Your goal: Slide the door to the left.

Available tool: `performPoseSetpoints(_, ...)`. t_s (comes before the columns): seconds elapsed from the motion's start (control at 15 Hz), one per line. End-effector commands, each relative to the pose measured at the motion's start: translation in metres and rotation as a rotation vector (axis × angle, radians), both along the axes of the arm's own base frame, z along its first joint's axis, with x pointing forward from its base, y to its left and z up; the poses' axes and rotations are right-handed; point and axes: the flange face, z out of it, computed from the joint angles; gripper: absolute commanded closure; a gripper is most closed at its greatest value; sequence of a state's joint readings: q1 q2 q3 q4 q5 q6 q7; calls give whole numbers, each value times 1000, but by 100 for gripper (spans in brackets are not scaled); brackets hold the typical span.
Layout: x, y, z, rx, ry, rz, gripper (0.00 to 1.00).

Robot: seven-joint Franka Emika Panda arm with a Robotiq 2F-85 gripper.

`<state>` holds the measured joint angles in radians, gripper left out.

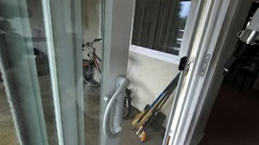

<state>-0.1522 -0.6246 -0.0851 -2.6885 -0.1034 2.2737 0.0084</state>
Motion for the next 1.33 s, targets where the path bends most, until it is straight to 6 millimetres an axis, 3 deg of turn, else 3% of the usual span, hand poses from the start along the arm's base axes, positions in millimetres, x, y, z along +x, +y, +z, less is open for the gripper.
performPoseSetpoints(0.0, 5, 0, -1, 11, -46, 17, 0)
performPoseSetpoints(0.4, 52, -1, 2, 40, -340, 12, 0)
performPoseSetpoints(0.73, 78, 6, -14, 47, -427, 89, 0)
performPoseSetpoints(1.27, 143, -17, 5, 82, -474, 161, 0)
